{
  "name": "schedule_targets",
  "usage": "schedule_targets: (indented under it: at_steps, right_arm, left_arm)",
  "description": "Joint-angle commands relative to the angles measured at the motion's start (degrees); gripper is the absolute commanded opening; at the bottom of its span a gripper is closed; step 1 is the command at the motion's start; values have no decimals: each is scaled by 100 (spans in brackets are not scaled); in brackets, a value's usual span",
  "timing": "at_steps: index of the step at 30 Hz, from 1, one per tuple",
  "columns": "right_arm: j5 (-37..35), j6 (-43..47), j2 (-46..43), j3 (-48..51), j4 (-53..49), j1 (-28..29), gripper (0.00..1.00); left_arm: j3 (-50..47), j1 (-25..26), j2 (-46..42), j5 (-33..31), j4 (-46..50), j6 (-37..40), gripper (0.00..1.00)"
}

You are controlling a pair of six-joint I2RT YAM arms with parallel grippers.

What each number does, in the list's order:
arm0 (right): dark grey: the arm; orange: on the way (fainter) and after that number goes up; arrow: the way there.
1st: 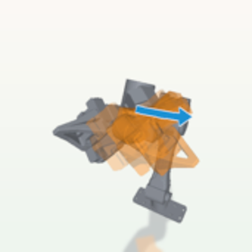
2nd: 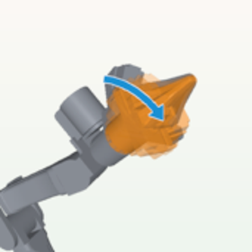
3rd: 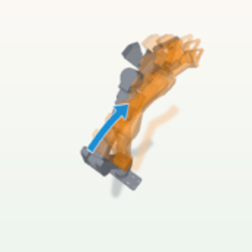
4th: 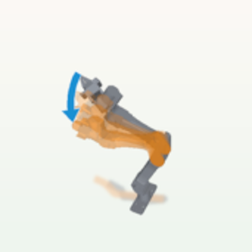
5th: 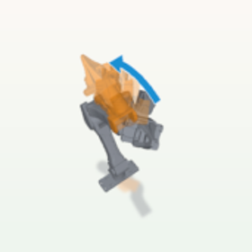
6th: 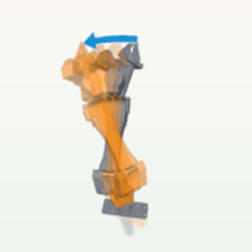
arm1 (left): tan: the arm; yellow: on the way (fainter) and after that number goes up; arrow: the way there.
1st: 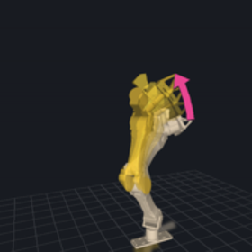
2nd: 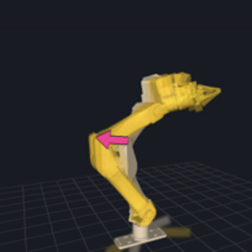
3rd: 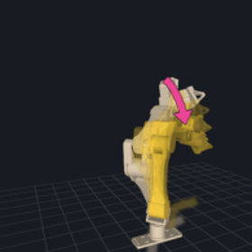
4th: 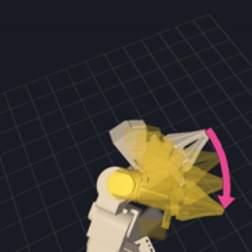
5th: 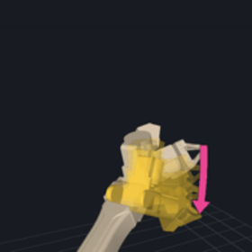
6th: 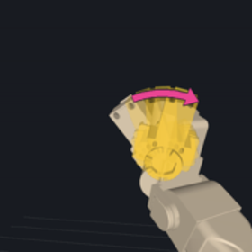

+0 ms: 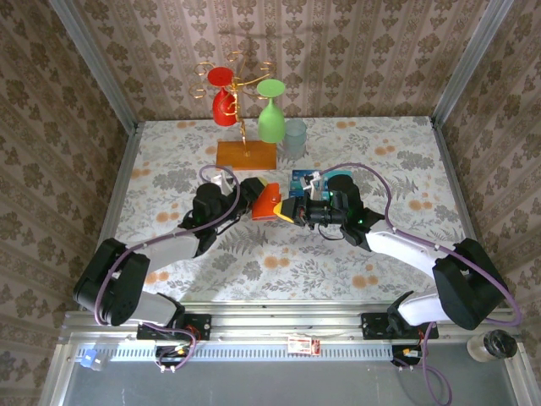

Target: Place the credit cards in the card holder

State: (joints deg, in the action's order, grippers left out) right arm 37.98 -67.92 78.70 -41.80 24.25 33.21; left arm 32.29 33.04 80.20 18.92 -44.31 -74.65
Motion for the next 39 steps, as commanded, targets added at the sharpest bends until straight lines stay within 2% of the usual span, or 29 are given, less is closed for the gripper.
schedule_targets:
  at_steps: [1, 8, 10, 13, 16, 19, 24, 33, 39]
  right_arm:
    - [1, 5, -66, 92, 195, -51, 0]
    - [17, 24, 54, 135, 210, -117, 1]
    - [23, 128, 51, 154, 57, -186, 20]
    - [-97, 448, -133, 216, -496, -329, 39]
    - [-490, 1142, -422, 53, -1670, -411, 46]
    - [-1132, 2083, -581, -405, -3185, -378, 49]
    - [-1897, 2851, -467, -1052, -4413, -211, 53]
    - [-2883, 3383, 535, -2364, -5085, 581, 56]
    - [-3030, 3461, 1124, -2949, -5083, 825, 56]
  left_arm:
    - [-75, 62, 30, 123, -344, -19, 36]
    - [-151, 53, 73, 99, -528, -14, 19]
    - [-179, 53, 98, 77, -582, 28, 13]
    - [-164, 45, 128, 86, -574, 170, 2]
    - [-147, 45, 149, 77, -501, 370, 0]
    - [-135, 52, 144, 80, -408, 575, 0]
    - [-170, 100, 114, -23, -300, 782, 0]
    - [-136, 228, 153, -125, -275, 796, 0]
    - [-136, 262, 131, -186, -264, 800, 0]
